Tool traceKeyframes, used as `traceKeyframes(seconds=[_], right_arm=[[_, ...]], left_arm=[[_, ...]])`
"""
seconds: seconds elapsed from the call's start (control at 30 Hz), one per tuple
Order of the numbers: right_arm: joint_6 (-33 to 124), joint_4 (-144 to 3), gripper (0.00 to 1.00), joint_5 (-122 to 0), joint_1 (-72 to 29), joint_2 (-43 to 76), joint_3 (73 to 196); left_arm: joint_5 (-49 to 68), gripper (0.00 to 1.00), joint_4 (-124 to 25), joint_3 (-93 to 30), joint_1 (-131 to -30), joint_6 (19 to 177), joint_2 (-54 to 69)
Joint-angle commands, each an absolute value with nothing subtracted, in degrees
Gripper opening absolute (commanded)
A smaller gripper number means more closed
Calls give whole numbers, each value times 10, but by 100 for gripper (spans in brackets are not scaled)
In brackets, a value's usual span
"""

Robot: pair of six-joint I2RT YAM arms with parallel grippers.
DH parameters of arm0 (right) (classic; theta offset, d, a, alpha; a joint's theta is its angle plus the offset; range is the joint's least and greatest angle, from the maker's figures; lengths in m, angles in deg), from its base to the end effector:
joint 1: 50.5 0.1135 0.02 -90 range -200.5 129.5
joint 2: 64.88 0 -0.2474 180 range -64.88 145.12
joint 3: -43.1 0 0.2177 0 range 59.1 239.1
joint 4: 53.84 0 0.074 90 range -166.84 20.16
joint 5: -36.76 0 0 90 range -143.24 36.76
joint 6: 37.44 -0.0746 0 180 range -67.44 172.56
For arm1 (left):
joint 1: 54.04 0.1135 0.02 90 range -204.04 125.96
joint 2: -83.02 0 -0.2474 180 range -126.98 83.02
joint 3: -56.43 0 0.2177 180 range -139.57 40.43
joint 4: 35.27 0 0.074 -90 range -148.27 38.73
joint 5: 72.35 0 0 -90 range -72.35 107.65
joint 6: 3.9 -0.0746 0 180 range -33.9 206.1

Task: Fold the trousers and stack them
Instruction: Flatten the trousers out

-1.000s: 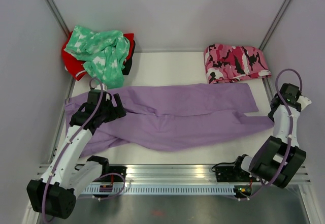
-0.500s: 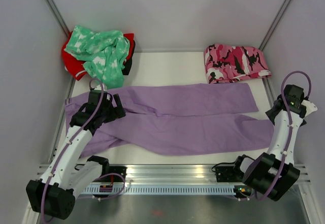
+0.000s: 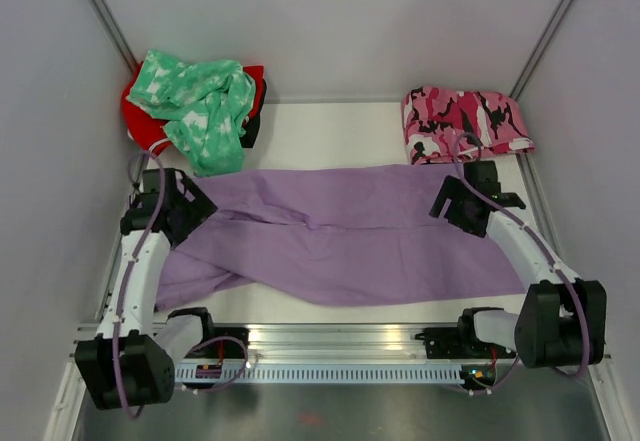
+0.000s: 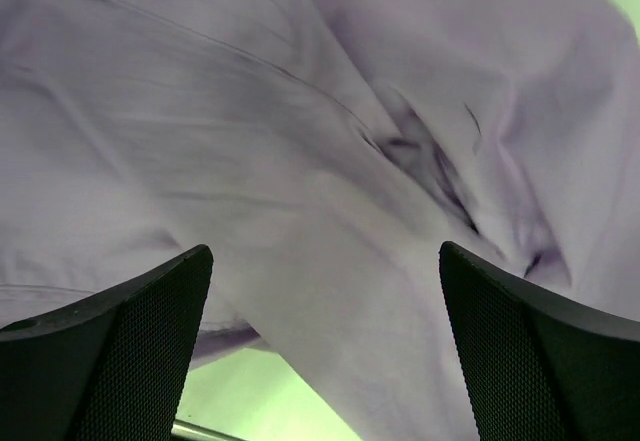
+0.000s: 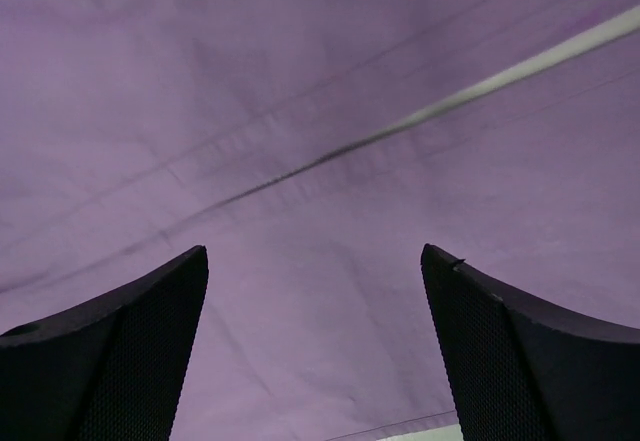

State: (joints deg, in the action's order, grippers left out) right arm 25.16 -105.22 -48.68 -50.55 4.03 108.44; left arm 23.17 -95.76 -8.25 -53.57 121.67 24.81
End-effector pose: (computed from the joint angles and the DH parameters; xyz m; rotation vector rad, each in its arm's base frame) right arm 0.2335 -0.0061 0.2093 0.6306 2.4479 0.0909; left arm 0.1930 0.0088 0.2283 -0.8144 2.3765 -0.1305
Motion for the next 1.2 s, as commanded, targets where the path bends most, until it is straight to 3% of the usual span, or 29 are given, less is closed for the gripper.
traceKeyframes(seconds=[0.0,0.27,0.47,0.73,0.83,0.93,0.97,1.03,1.07,1.17], right_arm=[[231,-993,93,-484,-474,65,1029],[201,-899,82,-519,-447,72,943],[214,-879,83,-554,-443,91,964],[224,-861,84,-579,-439,159,1013],[226,-859,84,-579,-437,170,1021],[222,-862,85,-572,-436,172,1025],[221,-863,85,-569,-436,171,1023],[220,-867,85,-553,-436,169,1019],[219,-869,85,-545,-436,169,1017],[218,-876,86,-521,-436,169,1004]], left_arm=[[215,100,-975,-114,-419,1248,238],[246,100,-1043,-88,-236,1295,173],[386,100,-1071,-102,-136,1332,168],[295,100,-994,2,-98,1366,193],[271,95,-941,56,-98,1358,201],[270,71,-911,87,-98,1351,196],[281,48,-906,90,-98,1347,193],[289,25,-908,76,-99,1332,183],[304,2,-918,63,-98,1328,179],[337,2,-939,-34,-98,1270,171]])
